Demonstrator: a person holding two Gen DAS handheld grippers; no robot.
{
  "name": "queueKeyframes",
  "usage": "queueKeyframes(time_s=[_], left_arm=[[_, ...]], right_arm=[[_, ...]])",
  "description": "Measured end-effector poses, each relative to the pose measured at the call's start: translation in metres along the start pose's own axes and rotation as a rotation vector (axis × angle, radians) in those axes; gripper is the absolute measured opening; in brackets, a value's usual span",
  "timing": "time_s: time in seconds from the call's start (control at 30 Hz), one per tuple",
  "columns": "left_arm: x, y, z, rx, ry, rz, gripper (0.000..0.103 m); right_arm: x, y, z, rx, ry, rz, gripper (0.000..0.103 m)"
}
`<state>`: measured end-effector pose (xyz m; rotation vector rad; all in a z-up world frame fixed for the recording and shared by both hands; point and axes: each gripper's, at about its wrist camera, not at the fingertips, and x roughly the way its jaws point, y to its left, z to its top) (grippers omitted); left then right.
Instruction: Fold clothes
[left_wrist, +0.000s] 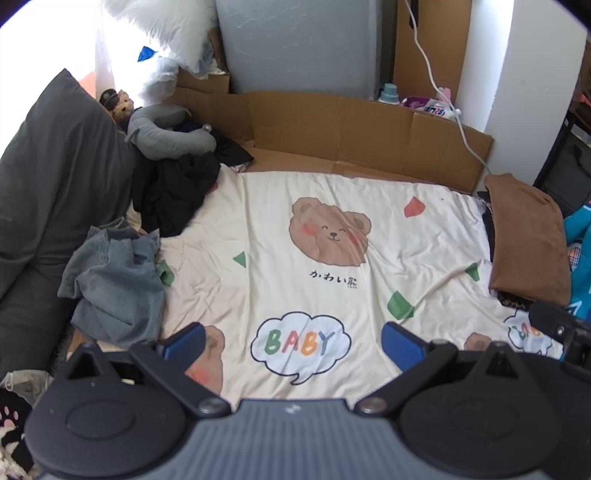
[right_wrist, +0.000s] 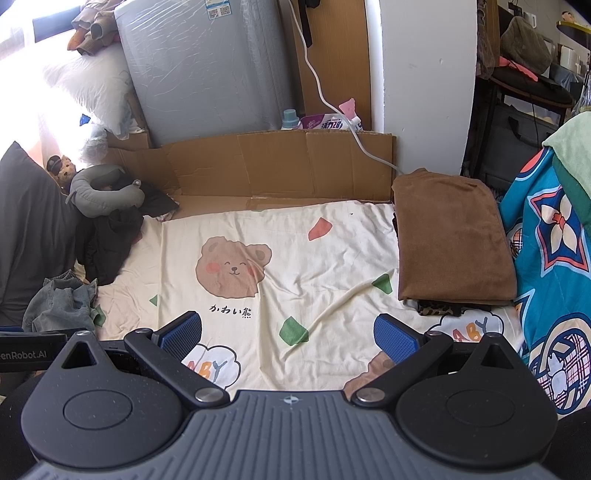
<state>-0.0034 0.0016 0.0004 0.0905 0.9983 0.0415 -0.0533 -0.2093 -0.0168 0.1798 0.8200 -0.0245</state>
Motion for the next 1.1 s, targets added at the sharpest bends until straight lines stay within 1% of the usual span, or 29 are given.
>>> queueKeyframes(time_s=[0.17, 0.27, 0.4, 0.57, 0.77, 1.1], left_arm=[[0.0037, 0.0025, 0.0006, -0.012, 0.021, -0.013, 0.102], [0.0038, 0.0027, 0.0001, -0.015, 0.03, -0.005, 0.102], [0.0006, 0.0008, 0.0001, 0.0, 0.016, 0.012, 0.102], [0.0018, 0.0018, 0.0014, -0.006, 0.022, 0.005, 0.102], [-0.0035, -0.003, 0.0006, 0.016, -0.005, 0.036, 0.102], [0.0013, 0.003, 0.0039, -0.002, 0.019, -0.014, 0.102]], right_arm=[[-0.0002, 0.0006, 0.0002, 0.0, 0.0, -0.001, 0.103], [-0.0002, 0.0019, 0.0003, 0.001, -0.001, 0.0, 0.103], [0.0005, 0.0024, 0.0003, 0.002, -0.002, 0.003, 0.103], [0.0007, 0.0035, 0.0004, 0.0, -0.007, 0.004, 0.103], [0.0012, 0.0045, 0.0015, -0.002, -0.009, 0.002, 0.103], [0.001, 0.0027, 0.0008, -0.003, -0.01, 0.0, 0.103]])
